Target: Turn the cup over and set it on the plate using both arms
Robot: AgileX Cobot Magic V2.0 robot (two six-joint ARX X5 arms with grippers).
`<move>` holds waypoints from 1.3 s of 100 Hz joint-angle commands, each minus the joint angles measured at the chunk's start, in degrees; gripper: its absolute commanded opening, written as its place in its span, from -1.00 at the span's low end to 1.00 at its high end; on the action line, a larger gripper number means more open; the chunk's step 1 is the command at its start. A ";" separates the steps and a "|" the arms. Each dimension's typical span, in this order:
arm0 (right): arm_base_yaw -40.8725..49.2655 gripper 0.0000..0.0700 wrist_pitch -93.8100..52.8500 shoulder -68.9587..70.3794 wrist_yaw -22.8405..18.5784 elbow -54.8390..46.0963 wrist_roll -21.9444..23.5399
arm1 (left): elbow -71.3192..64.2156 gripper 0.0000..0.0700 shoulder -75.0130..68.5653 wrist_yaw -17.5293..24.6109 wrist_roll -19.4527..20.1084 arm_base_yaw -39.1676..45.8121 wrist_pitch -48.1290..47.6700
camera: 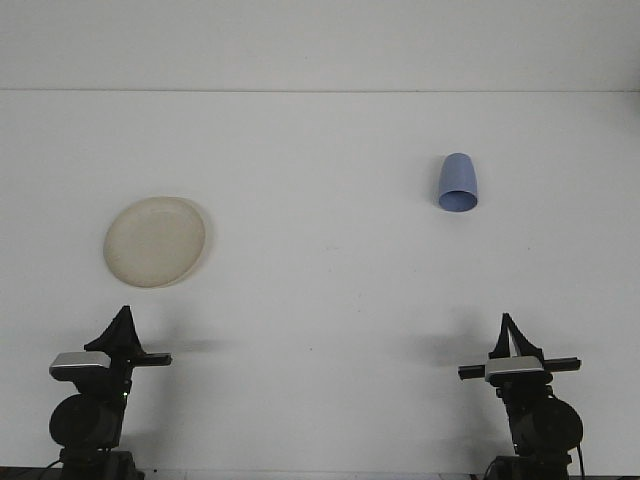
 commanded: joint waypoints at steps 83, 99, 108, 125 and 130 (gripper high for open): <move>-0.11 0.29 -5.18 33.68 -2.12 38.03 23.21 | -1.11 -0.96 -0.07 -0.39 -0.33 0.04 0.57; -0.07 0.54 -4.11 45.00 -3.50 43.69 18.56 | -1.11 -0.96 -0.07 -0.39 -0.33 0.04 0.57; -0.07 0.54 -1.49 50.71 -3.50 43.82 17.20 | -1.11 -0.96 -0.07 -0.39 -0.33 0.04 0.57; -0.07 0.54 3.08 63.12 -3.48 43.82 16.31 | -1.11 -0.96 -0.09 -0.39 -0.33 0.04 0.57; -0.07 0.54 4.98 66.95 -3.48 43.82 16.31 | -1.11 -0.96 -0.07 -0.39 -0.33 0.04 0.57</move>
